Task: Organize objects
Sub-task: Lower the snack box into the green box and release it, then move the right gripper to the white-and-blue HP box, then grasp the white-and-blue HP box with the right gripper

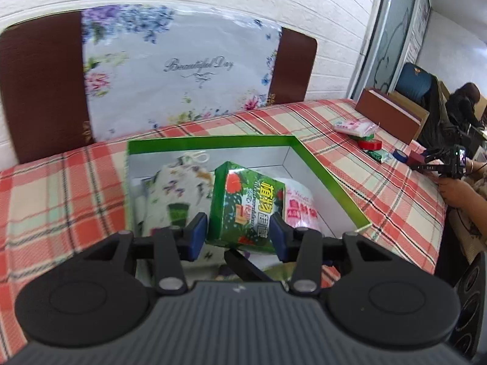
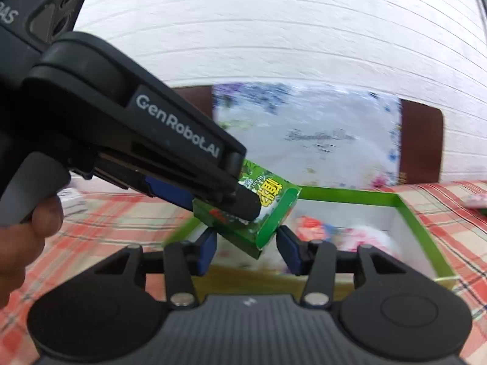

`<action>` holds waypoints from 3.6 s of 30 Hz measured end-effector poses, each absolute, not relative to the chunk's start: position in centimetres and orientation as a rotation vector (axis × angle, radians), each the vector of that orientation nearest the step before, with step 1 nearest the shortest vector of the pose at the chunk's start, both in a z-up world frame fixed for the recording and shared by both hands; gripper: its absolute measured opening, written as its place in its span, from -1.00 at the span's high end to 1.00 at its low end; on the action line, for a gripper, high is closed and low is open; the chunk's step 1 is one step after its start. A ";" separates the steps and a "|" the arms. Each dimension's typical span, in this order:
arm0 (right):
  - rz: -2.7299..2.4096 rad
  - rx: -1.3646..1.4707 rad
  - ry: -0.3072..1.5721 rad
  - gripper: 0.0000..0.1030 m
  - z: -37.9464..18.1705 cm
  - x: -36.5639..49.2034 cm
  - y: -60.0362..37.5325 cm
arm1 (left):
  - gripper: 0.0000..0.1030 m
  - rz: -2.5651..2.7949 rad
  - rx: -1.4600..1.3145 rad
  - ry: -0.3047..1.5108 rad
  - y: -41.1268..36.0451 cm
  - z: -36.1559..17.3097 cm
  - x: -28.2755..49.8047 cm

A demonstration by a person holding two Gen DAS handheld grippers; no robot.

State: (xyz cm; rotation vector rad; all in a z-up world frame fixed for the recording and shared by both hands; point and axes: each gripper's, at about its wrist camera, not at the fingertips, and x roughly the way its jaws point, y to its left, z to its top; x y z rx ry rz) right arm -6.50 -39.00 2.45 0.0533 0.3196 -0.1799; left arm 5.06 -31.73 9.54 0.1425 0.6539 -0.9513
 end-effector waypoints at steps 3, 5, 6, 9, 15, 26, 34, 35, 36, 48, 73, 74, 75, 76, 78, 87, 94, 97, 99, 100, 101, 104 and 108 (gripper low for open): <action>-0.210 0.060 0.356 0.12 1.4 -4.9 -41.0 | 0.09 -0.963 0.158 0.677 -33.6 8.7 5.9; -0.235 0.055 0.381 -0.01 0.6 -3.7 -41.6 | 0.03 -0.955 0.177 0.704 -34.4 8.0 6.3; -0.251 0.065 0.371 -0.11 0.3 -3.6 -41.9 | 0.01 -0.936 0.195 0.706 -34.6 7.6 6.3; -0.270 0.103 0.363 -0.19 0.1 -3.9 -42.1 | -0.04 -0.877 0.257 0.676 -34.0 6.9 5.8; -0.266 0.125 0.297 -0.35 0.0 -7.6 -40.2 | -0.28 -0.814 0.277 0.555 -30.0 8.3 3.2; -0.161 0.193 0.461 -0.31 -0.3 -10.2 -35.8 | -0.33 -0.576 0.270 0.621 -20.7 6.1 2.0; -0.062 0.165 0.612 -0.27 -1.8 -8.6 -30.7 | -0.35 -0.369 0.275 0.702 -12.6 2.7 3.9; -0.047 0.142 0.618 -0.27 -1.7 -8.3 -29.8 | -0.35 -0.349 0.270 0.704 -11.6 2.4 4.2; -0.029 0.121 0.625 -0.27 -1.7 -8.1 -28.9 | -0.35 -0.331 0.265 0.705 -10.6 2.1 4.6; 0.170 -0.033 0.632 -0.34 -1.4 -1.1 -18.4 | -0.66 -0.119 0.076 0.626 3.4 0.5 9.9; 0.474 -0.197 0.520 -1.00 -0.5 21.2 -10.0 | -0.85 -0.163 -0.192 0.578 7.3 -0.7 11.1; 0.479 -0.194 0.532 -1.00 -0.6 22.1 -9.8 | -0.85 -0.163 -0.194 0.576 7.3 -0.6 11.1; 0.477 -0.192 0.546 -1.00 -0.7 23.0 -9.5 | -0.85 -0.164 -0.198 0.575 7.3 -0.6 11.1; 0.477 -0.184 0.560 -1.00 -0.9 23.9 -9.4 | -0.85 -0.165 -0.204 0.574 7.3 -0.6 11.1; 0.481 -0.149 0.599 -1.00 -1.2 25.5 -9.5 | -0.85 -0.165 -0.215 0.574 7.4 -0.7 11.2; 0.488 -0.109 0.644 -0.57 -1.7 25.1 -10.2 | -0.85 -0.162 -0.221 0.576 7.6 -0.8 11.4; 0.419 -0.085 0.648 -0.58 -1.7 17.9 -13.3 | -0.85 -0.156 -0.212 0.583 7.6 -0.8 11.5; 0.367 -0.089 0.658 -0.58 -1.6 12.8 -15.4 | -0.85 -0.151 -0.196 0.588 7.4 -0.9 11.6; 0.337 -0.090 0.669 -0.58 -1.5 9.0 -16.8 | -0.86 -0.148 -0.185 0.592 7.2 -0.9 11.7; 0.321 -0.091 0.673 -0.58 -1.5 7.0 -17.4 | -0.86 -0.146 -0.178 0.594 7.1 -0.9 11.7; 0.305 -0.095 0.671 -0.58 -1.5 5.0 -18.0 | -0.86 -0.144 -0.170 0.596 7.0 -0.9 11.7; 0.240 -0.078 0.670 -0.59 -1.5 -0.9 -19.6 | -0.90 -0.133 -0.125 0.611 6.4 -0.8 11.7; 0.192 -0.073 0.664 -0.58 -1.5 -7.0 -20.6 | -0.91 -0.081 -0.050 0.639 4.5 0.4 10.3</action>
